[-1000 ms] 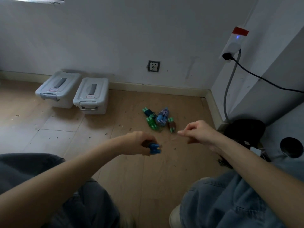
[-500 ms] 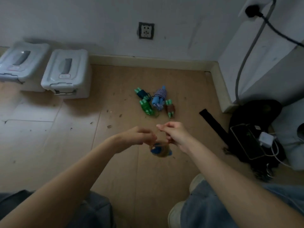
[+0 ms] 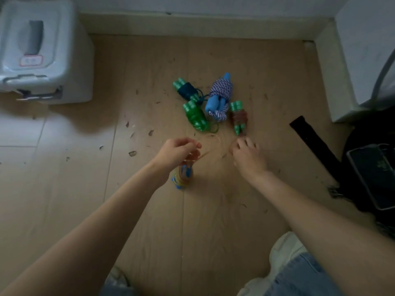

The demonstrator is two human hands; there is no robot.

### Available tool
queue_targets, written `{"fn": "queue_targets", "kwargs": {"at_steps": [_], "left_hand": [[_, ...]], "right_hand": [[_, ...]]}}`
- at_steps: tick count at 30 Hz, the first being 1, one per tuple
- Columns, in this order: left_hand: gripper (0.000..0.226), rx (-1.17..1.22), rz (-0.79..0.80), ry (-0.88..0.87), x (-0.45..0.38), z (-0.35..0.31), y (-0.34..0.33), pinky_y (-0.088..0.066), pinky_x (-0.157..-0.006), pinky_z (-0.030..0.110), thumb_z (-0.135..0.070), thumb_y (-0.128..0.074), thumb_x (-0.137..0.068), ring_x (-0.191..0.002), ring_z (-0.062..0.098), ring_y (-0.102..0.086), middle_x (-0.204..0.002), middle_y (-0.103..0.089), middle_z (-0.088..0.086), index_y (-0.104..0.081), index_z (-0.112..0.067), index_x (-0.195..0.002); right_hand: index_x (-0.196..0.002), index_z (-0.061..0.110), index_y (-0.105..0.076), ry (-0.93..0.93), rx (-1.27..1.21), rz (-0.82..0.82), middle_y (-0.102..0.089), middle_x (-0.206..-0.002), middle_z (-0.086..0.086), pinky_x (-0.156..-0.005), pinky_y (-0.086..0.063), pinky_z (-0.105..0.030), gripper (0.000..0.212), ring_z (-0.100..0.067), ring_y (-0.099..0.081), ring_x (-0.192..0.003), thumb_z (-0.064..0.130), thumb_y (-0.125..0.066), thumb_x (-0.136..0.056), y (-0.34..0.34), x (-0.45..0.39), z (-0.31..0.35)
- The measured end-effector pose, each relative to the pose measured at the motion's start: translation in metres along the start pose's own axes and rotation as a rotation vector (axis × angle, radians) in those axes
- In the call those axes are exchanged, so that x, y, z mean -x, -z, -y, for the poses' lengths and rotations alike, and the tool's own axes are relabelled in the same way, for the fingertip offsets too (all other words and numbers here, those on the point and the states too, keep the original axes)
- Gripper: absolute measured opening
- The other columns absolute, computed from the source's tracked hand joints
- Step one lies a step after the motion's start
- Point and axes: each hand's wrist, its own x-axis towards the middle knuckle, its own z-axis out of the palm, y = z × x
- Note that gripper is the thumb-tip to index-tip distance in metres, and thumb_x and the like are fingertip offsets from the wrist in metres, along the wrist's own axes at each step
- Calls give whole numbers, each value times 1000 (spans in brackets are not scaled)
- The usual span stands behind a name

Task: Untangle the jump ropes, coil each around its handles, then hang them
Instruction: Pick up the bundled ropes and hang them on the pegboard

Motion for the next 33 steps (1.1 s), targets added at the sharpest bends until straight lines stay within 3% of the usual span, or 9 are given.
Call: {"fn": "queue_targets", "kwargs": {"at_steps": [3,6,10,14,19,22,25,28,33], "left_hand": [[16,68,-88,-11,-14,0,0,-44,-61,19,-15,-47,-91,-66,12,-53,-70,-56,1,-61,-12,-85],[15,73,-210,-44,-26,1,2,-40,-45,8,-13,-46,-91,-60,9,-49,-66,-53,0,-61,-10,-89],[16,16,-299,-66,-32,5,8,-45,-56,14,-13,-47,-92,-63,7,-52,-67,-56,-2,-59,-15,-82],[19,16,-290,-69,-27,2,14,-40,-42,5,-11,-47,-91,-61,6,-54,-69,-59,-3,-56,-19,-76],[14,170,-218,41,-17,-5,11,-41,-59,21,-15,-52,-85,-61,8,-57,-63,-61,-5,-58,-19,-74],[11,223,-168,46,-5,-9,1,-46,-55,17,-16,-53,-85,-55,4,-59,-62,-65,-6,-60,-17,-77],[10,274,-191,30,8,-13,-4,-45,-45,11,-15,-52,-88,-58,4,-59,-68,-67,-4,-60,-14,-81],[9,275,-233,-16,20,-15,-8,-40,-40,6,-13,-50,-91,-63,7,-58,-74,-66,-1,-58,-10,-89],[11,261,-222,-32,35,-22,-18,-42,-49,12,-15,-55,-87,-66,6,-55,-73,-65,-3,-66,-13,-84]], "right_hand": [[-90,2,-65,-286,-689,-181,-66,-98,-17,-75,-39,-33,14,-30,-56,-95,11,-54,-90,6,-17,6],[-101,1,-66,-429,-1293,-164,-66,-99,-14,-71,-42,-21,18,-20,-57,-91,10,-55,-91,22,-42,19],[-118,5,-61,-290,-929,-105,-62,-115,-16,-88,-39,-27,30,-28,-56,-107,7,-53,-90,23,-62,36],[-112,7,-62,-309,-685,-138,-56,-119,-15,-89,-38,-31,25,-30,-54,-107,7,-51,-89,20,-61,50],[-91,12,-66,-358,-680,-244,-55,-107,-7,-66,-35,-27,8,-20,-54,-90,15,-60,-86,34,-23,50],[-90,12,-66,-291,-699,-288,-59,-105,-4,-70,-46,-32,8,-18,-58,-88,15,-61,-85,52,-2,45],[-87,15,-66,-393,-819,-150,-69,-92,-7,-74,-54,-42,7,-29,-66,-80,18,-60,-86,78,3,39],[-83,19,-65,-463,-793,-48,-70,-89,-4,-71,-53,-34,3,-26,-66,-82,22,-64,-84,104,5,31],[-82,23,-68,-319,-687,-105,-67,-95,0,-70,-51,-33,5,-22,-63,-86,26,-64,-83,136,22,43]]}}
